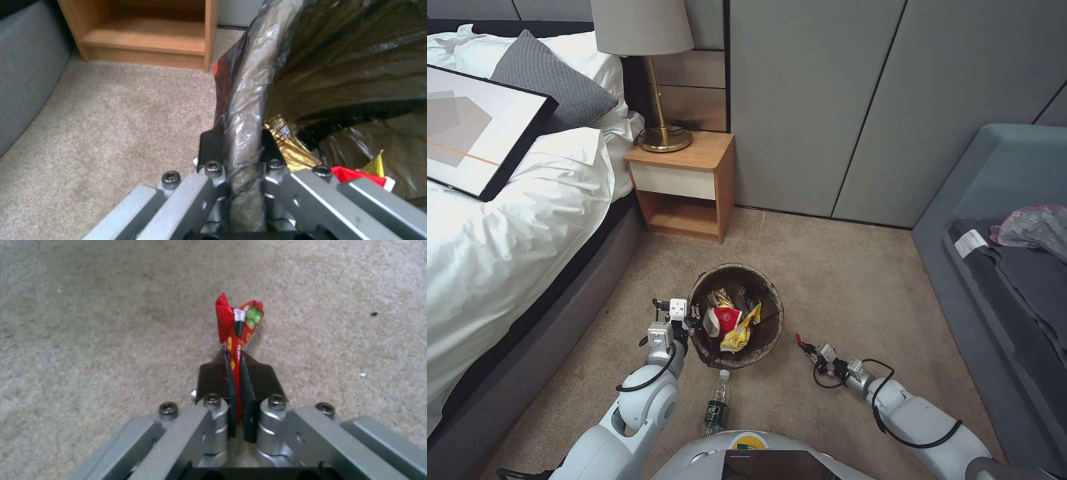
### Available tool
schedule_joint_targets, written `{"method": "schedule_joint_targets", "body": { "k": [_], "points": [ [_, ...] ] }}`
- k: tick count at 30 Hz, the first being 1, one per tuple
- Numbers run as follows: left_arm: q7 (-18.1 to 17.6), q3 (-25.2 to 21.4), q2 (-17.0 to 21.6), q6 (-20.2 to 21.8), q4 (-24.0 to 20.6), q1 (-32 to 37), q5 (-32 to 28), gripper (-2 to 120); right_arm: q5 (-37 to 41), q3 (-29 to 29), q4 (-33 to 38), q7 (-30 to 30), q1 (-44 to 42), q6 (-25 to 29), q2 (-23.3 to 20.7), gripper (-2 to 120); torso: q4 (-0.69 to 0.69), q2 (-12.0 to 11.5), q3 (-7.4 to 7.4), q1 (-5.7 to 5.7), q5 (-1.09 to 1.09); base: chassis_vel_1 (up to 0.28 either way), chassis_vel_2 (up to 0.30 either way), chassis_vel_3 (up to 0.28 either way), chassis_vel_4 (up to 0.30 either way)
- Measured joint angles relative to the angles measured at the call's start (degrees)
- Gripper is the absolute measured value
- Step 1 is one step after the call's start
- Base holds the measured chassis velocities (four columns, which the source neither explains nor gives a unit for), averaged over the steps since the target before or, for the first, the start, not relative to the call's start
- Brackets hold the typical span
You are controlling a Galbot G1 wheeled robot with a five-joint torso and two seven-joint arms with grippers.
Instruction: Pick up the trash bin, then pick up the garbage from the floor and place it into the trash bin.
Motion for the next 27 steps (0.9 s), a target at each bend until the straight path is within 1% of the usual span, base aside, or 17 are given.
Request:
{"method": "schedule_joint_targets", "body": {
  "k": [2, 8, 9, 11, 12, 14, 15, 19, 20, 23, 24, 26, 27],
  "points": [
    [0.00, 0.02, 0.04, 0.00, 0.00, -0.02, -0.04, 0, -0.02, 0.04, -0.12, 0.31, 0.09, 0.03, 0.10, 0, 0.00, 0.00, 0.00, 0.00, -0.03, 0.000, 0.000, 0.000, 0.000],
    [-0.01, 0.10, 0.07, 0.00, 0.00, -0.01, -0.06, 0, -0.67, 0.66, 0.62, 1.54, -0.07, 0.25, 0.18, 0, -0.01, 0.00, 0.00, 0.00, -0.01, 0.000, 0.000, 0.000, 0.000],
    [-0.01, 0.10, 0.11, 0.00, -0.03, -0.01, -0.07, 0, -0.84, 1.19, 1.23, 2.06, -0.17, 0.24, 0.10, 0, -0.01, 0.00, 0.00, 0.00, 0.00, 0.000, 0.000, 0.000, 0.000],
    [-0.02, 0.11, 0.22, 0.02, -0.12, 0.03, -0.12, 0, -0.85, 3.81, 4.84, 4.16, -0.73, 0.12, -0.46, 0, -0.02, 0.00, 0.00, 0.00, 0.00, 0.000, 0.000, 0.000, 0.000],
    [-0.02, 0.11, 0.22, 0.02, -0.12, 0.03, -0.12, 0, -0.85, 3.81, 4.84, 4.16, -0.73, 0.12, -0.46, 0, -0.02, 0.00, 0.00, 0.00, 0.00, 0.000, 0.000, 0.000, 0.000],
    [-0.02, 0.09, 0.27, 0.03, -0.17, 0.13, -0.13, 0, -0.05, 6.36, 8.37, 5.99, -1.12, -0.26, -1.04, 0, 0.01, 0.00, -0.01, 0.00, -0.01, 0.000, 0.000, 0.000, 0.000],
    [-0.02, 0.09, 0.27, 0.03, -0.17, 0.13, -0.13, 0, -0.05, 6.36, 8.37, 5.99, -1.12, -0.26, -1.04, 0, 0.01, 0.00, -0.01, 0.00, -0.01, 0.000, 0.000, 0.000, 0.000],
    [-0.01, 0.32, 0.21, 0.03, -0.18, 0.47, 0.02, 0, 3.04, 10.84, 17.96, 10.81, -1.63, -0.96, -2.53, 0, -0.01, 0.00, 0.00, 0.00, -0.02, 0.000, 0.000, 0.000, 0.000],
    [-0.01, 0.32, 0.21, 0.03, -0.18, 0.47, 0.02, 0, 3.04, 10.84, 17.96, 10.81, -1.63, -0.96, -2.53, 0, -0.01, 0.00, 0.00, 0.00, -0.02, 0.000, 0.000, 0.000, 0.000],
    [0.01, 0.58, 0.03, 0.04, -0.18, 0.55, 0.26, 0, 5.27, 14.44, 28.18, 16.01, -2.29, -2.58, -3.22, 0, 0.02, 0.00, -0.01, 0.00, -0.01, 0.000, 0.000, 0.000, 0.000],
    [0.01, 0.58, 0.03, 0.04, -0.18, 0.55, 0.26, 0, 5.27, 14.44, 28.18, 16.01, -2.29, -2.58, -3.22, 0, 0.02, 0.00, -0.01, 0.00, -0.01, 0.000, 0.000, 0.000, 0.000],
    [0.04, 0.67, -0.02, 0.04, -0.13, 0.64, 0.36, 0, 5.62, 17.48, 34.17, 18.47, -3.13, -3.85, -3.29, 0, 0.02, 0.00, 0.00, 0.00, -0.01, 0.000, 0.000, 0.000, 0.000],
    [0.04, 0.69, -0.03, 0.04, -0.11, 0.68, 0.39, 0, 5.70, 18.67, 36.10, 19.30, -3.45, -4.33, -3.25, 0, 0.01, 0.00, -0.01, 0.00, -0.01, 0.000, 0.000, 0.000, 0.000]
  ]
}}
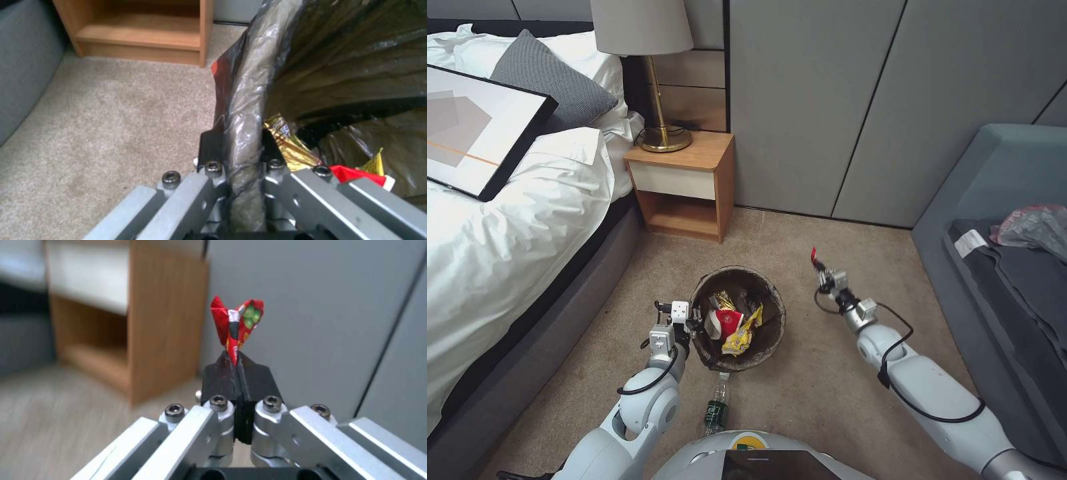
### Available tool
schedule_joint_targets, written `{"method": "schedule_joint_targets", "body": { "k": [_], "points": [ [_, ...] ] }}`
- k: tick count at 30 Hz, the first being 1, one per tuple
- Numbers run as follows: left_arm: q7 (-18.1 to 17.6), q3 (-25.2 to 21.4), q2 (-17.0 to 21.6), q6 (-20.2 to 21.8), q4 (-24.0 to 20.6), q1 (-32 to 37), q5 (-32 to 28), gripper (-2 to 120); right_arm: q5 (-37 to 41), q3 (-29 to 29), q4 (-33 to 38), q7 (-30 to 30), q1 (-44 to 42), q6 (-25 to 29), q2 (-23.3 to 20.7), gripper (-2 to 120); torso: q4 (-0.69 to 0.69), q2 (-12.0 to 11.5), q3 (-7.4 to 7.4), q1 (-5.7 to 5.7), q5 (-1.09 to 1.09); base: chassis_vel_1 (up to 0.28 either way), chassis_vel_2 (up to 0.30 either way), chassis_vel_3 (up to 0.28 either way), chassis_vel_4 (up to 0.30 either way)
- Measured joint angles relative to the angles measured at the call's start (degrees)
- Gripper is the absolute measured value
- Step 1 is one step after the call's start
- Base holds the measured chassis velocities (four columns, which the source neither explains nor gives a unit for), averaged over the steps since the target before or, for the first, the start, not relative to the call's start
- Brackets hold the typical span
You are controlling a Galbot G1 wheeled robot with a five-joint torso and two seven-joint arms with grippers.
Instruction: Pick up the trash bin, then pick up the garbage from the floor and place it into the trash bin.
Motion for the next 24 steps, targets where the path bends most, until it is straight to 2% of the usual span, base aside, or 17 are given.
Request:
{"method": "schedule_joint_targets", "body": {
  "k": [1, 2, 5, 6, 9, 11, 17, 24],
  "points": [
    [0.01, 0.02, 0.01, 0.00, 0.02, 0.05, 0.04, 0, 0.10, 1.83, 3.36, 1.43, -0.64, -0.82, 0.08, 0, -0.01, 0.00, 0.00, 0.00, -0.01, 0.000, 0.000, 0.000, 0.000],
    [0.01, 0.02, 0.01, 0.00, 0.02, 0.05, 0.04, 0, 0.10, 1.83, 3.36, 1.43, -0.64, -0.82, 0.08, 0, -0.01, 0.00, 0.00, 0.00, -0.01, 0.000, 0.000, 0.000, 0.000],
    [0.08, 0.03, 0.10, 0.01, 0.12, 0.13, 0.11, 0, 0.32, 5.20, 12.92, 4.09, -2.51, -2.41, 0.24, 0, -0.01, 0.00, 0.00, 0.00, -0.01, 0.000, 0.000, 0.000, 0.000],
    [0.08, 0.03, 0.10, 0.01, 0.12, 0.13, 0.11, 0, 0.32, 5.20, 12.92, 4.09, -2.51, -2.41, 0.24, 0, -0.01, 0.00, 0.00, 0.00, -0.01, 0.000, 0.000, 0.000, 0.000],
    [0.11, 0.05, 0.30, 0.04, 0.29, 0.20, 0.13, 0, 0.60, 6.48, 21.76, 5.64, -4.58, -3.43, 0.09, 0, -0.01, 0.00, 0.00, 0.00, 0.00, 0.000, 0.000, 0.000, 0.000],
    [0.12, 0.07, 0.35, 0.04, 0.35, 0.20, 0.13, 0, 0.76, 6.51, 24.31, 6.03, -5.31, -3.85, -0.08, 0, -0.01, 0.00, 0.00, 0.00, -0.01, 0.000, 0.000, 0.000, 0.000],
    [0.12, 0.11, 0.51, 0.11, 0.44, 0.17, 0.17, 0, 2.05, 3.63, 35.55, 6.39, -8.09, -6.07, -1.57, 0, -0.01, 0.01, 0.00, 0.00, 0.00, 0.000, 0.000, 0.000, 0.000],
    [0.13, 0.11, 0.65, 0.13, 0.51, 0.18, 0.21, 0, 3.55, 0.07, 40.54, 5.22, -8.78, -7.37, -3.59, 0, -0.01, 0.00, 0.00, 0.00, 0.00, 0.000, 0.000, 0.000, 0.000]
  ]
}}
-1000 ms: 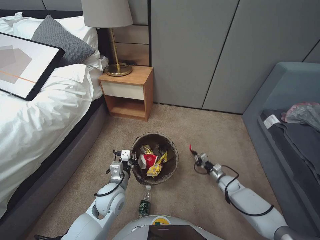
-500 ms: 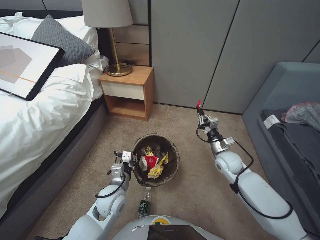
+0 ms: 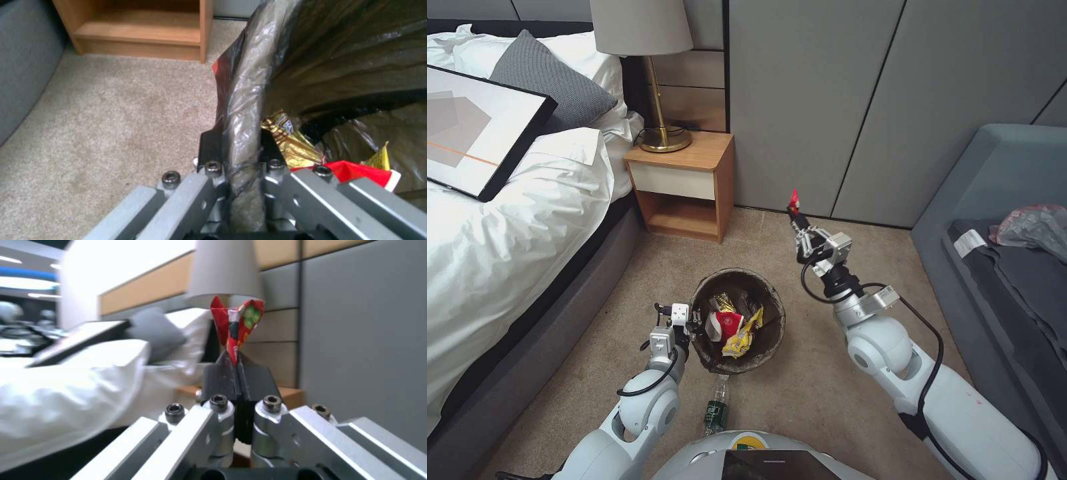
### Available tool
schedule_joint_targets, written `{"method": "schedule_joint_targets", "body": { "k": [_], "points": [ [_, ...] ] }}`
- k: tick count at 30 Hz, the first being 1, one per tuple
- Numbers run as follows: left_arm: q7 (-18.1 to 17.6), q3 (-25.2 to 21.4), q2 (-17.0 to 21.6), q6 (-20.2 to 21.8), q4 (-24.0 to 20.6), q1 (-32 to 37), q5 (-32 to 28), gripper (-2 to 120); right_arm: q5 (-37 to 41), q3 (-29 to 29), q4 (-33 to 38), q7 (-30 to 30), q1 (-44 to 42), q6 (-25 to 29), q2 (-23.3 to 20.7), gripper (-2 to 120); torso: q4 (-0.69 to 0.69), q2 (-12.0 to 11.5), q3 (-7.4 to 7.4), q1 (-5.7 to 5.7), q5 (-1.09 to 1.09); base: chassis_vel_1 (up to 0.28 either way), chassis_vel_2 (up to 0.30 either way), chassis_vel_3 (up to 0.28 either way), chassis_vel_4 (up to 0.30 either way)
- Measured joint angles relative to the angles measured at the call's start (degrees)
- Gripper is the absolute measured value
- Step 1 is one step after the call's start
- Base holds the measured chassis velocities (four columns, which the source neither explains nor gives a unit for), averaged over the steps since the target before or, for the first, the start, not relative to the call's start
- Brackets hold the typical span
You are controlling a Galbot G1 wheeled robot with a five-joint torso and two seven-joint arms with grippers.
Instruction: Pick up the trash bin, then pick up the garbage from the floor and place it into the trash bin.
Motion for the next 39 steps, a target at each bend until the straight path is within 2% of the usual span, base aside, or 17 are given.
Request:
{"method": "schedule_joint_targets", "body": {
  "k": [9, 16, 22, 39],
  "points": [
    [0.00, 0.07, 0.05, 0.05, 0.01, -0.08, 0.04, 0, 0.93, -5.80, 2.88, -1.12, 0.26, -0.66, -3.99, 0, 0.00, 0.00, 0.00, 0.00, 0.00, 0.000, 0.000, 0.000, 0.000],
    [-0.02, 0.16, 0.08, 0.12, 0.07, -0.39, 0.04, 0, 1.10, -14.79, 3.92, -1.92, 2.70, -0.76, -9.96, 0, 0.01, 0.00, 0.00, 0.00, 0.01, 0.000, 0.000, 0.000, 0.000],
    [-0.02, 0.06, 0.09, 0.12, 0.06, -0.39, 0.04, 0, 0.25, -18.79, 3.05, -1.98, 3.35, -0.76, -10.91, 0, 0.00, 0.00, 0.00, 0.00, 0.00, 0.000, 0.000, 0.000, 0.000],
    [-0.06, -0.10, 0.00, 0.14, -0.28, -0.47, -0.01, 0, -2.70, -24.15, -1.15, -2.17, 3.42, -0.05, -10.62, 0, 0.00, 0.00, 0.00, 0.00, 0.00, 0.000, 0.000, 0.000, 0.000]
  ]
}}
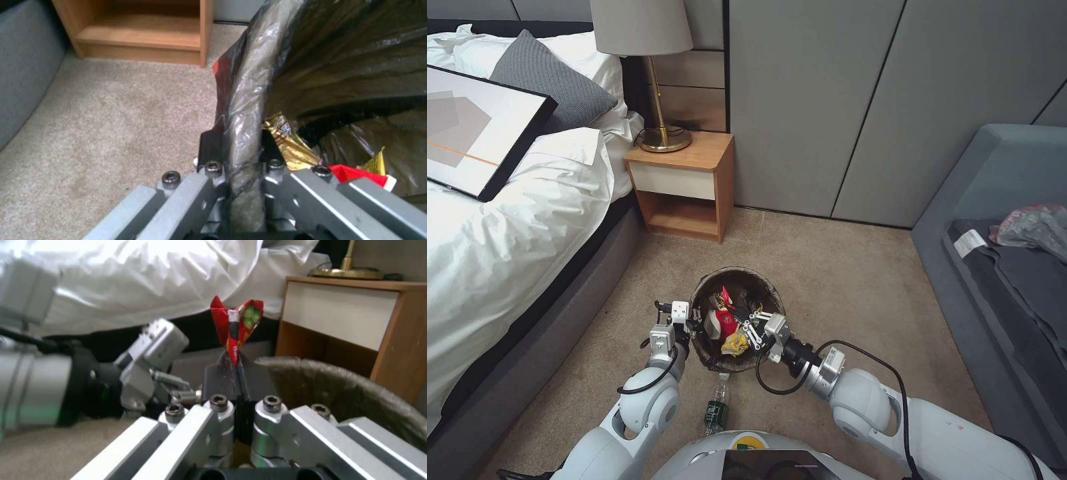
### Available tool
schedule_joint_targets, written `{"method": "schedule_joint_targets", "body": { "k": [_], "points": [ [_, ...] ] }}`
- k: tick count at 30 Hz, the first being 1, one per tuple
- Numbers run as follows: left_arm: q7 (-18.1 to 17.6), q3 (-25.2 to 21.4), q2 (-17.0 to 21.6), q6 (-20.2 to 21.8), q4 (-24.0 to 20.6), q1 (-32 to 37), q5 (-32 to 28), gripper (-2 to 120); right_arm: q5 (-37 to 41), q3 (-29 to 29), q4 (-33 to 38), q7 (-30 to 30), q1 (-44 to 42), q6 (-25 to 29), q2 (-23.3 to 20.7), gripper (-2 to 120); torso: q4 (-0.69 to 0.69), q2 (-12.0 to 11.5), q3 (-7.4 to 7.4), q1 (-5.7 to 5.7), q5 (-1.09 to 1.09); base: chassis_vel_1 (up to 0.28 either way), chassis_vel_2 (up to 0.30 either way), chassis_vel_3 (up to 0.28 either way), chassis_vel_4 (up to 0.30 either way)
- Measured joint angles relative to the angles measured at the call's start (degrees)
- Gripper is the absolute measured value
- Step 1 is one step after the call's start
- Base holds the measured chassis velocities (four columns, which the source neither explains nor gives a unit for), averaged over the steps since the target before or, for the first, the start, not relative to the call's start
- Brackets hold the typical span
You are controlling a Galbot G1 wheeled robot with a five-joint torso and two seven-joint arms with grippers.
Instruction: Pick up the trash bin, then pick up the garbage from the floor and place it into the trash bin.
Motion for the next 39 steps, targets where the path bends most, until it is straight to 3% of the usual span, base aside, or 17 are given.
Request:
{"method": "schedule_joint_targets", "body": {
  "k": [4, 14, 19, 24, 28, 32, 39],
  "points": [
    [0.00, 0.00, -0.05, 0.00, -0.01, 0.00, 0.00, 0, -0.18, -0.33, -0.58, 0.00, 0.18, 0.04, 0.14, -2, 0.00, 0.00, 0.00, 0.00, 0.00, 0.000, 0.000, 0.000, 0.000],
    [-0.03, -0.04, -0.36, 0.02, -0.23, -0.02, 0.01, 0, -2.42, -2.53, -5.81, 1.53, 1.94, -1.16, 1.67, 39, 0.00, 0.00, 0.00, 0.00, 0.00, 0.000, 0.000, 0.000, 0.000],
    [-0.03, 0.05, -0.55, 0.01, -0.08, -0.16, 0.03, 0, -2.87, -2.50, -6.68, 2.53, 2.07, -1.62, 2.23, 52, 0.00, 0.00, 0.00, 0.00, 0.00, 0.000, 0.000, 0.000, 0.000],
    [-0.02, 0.09, -0.60, -0.03, 0.18, -0.39, 0.01, 0, -3.36, -2.22, -7.35, 3.54, 2.15, -2.14, 2.70, 75, 0.00, 0.00, 0.00, 0.00, 0.00, 0.000, 0.000, 0.000, 0.000],
    [-0.01, 0.09, -0.73, -0.04, 0.22, -0.39, 0.01, 0, -3.41, -1.83, -7.37, 3.73, 2.28, -2.15, 2.99, 86, 0.00, 0.00, 0.00, 0.00, 0.00, 0.000, 0.000, 0.000, 0.000],
    [0.00, 0.09, -0.79, -0.08, 0.39, -0.39, 0.01, 0, -2.86, 0.65, -5.58, 4.11, 2.11, -2.23, 3.15, 98, 0.00, 0.00, 0.00, 0.00, 0.00, 0.000, 0.000, 0.000, 0.000],
    [0.01, -0.12, -0.94, -0.20, 0.43, -0.27, 0.13, 0, 0.71, 10.28, 1.32, 11.79, 1.19, -6.38, 5.25, 100, 0.01, 0.00, 0.00, 0.00, 0.00, 0.000, 0.000, 0.000, 0.000]
  ]
}}
